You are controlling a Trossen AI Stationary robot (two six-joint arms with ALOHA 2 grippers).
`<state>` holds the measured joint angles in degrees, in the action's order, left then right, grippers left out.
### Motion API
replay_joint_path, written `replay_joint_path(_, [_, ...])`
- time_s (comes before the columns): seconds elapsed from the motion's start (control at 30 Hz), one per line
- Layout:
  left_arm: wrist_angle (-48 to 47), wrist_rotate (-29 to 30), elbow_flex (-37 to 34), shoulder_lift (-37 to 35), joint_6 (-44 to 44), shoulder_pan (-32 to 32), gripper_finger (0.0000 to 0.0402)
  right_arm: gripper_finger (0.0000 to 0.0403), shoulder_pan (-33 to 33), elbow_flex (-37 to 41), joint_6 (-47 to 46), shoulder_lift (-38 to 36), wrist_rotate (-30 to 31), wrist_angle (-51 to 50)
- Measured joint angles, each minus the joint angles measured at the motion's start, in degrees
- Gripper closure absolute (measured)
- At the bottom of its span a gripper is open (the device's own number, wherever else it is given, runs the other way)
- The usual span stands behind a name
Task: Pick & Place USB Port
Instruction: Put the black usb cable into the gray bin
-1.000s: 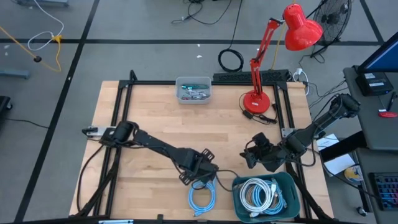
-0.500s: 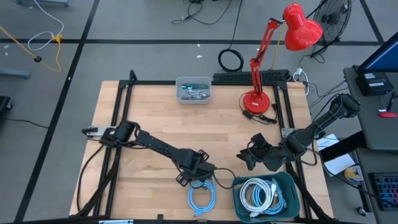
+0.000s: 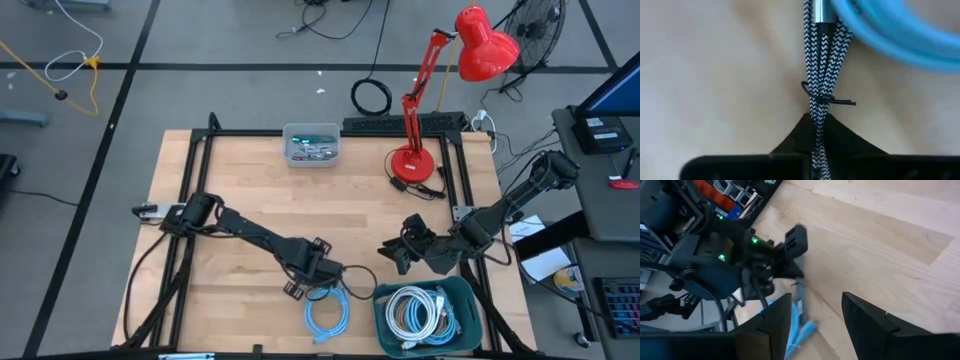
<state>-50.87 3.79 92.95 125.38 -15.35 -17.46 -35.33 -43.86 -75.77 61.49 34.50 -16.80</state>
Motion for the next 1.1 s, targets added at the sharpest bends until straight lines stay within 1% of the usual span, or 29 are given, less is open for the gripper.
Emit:
replay_joint_path(0.07, [-2.0, 3.3, 0.0, 0.0, 2.9, 0.7, 0.0383, 0.0234, 0.0, 0.0, 0.1, 0.0, 0.1, 0.7])
replay_joint_path(0.13, [-4.1, 5.0, 0.0, 0.1, 7.1, 2.0, 0.0375, 0.0234, 0.0, 0.0, 0.8, 0.0, 0.4, 1.9])
replay_joint_path(0.23, [-6.7, 5.1, -0.1, -0.4, 13.1, 4.1, 0.0376, 0.0234, 0.4, 0.0, 1.7, 0.0, 0.8, 2.8])
replay_joint_path(0.3, [-8.1, 5.7, -0.3, -0.9, 15.2, 5.7, 0.0388, 0.0234, 0.8, 0.0, 1.7, 0.0, 1.4, 3.4])
replay_joint_path(0.4, [-8.1, 5.6, -0.5, -2.8, 18.3, 7.6, 0.0391, 0.0234, 1.5, 0.0, 3.2, 0.0, 1.5, 5.8])
replay_joint_path(0.57, [-7.1, 4.8, -0.4, -7.9, 22.7, 9.4, 0.0392, 0.0234, 2.8, 0.0, 6.2, 0.0, 1.5, 10.5])
replay_joint_path(0.8, [-2.6, 5.1, -0.3, -16.3, 29.6, 11.6, 0.0392, 0.0234, 4.7, 0.0, 8.4, 0.0, 1.5, 13.9])
replay_joint_path(0.9, [-1.1, 5.3, -0.3, -20.0, 31.7, 11.8, 0.0392, 0.0234, 5.5, 0.0, 10.9, 0.0, 1.5, 17.2])
replay_joint_path(1.0, [-0.8, 7.1, -0.3, -23.8, 33.8, 12.4, 0.0392, 0.0234, 6.2, 0.0, 14.1, 0.0, 2.2, 21.2])
replay_joint_path(1.1, [1.1, 9.4, -0.3, -27.3, 35.9, 13.1, 0.0392, 0.0234, 6.6, 0.0, 17.6, 0.0, 5.4, 25.7])
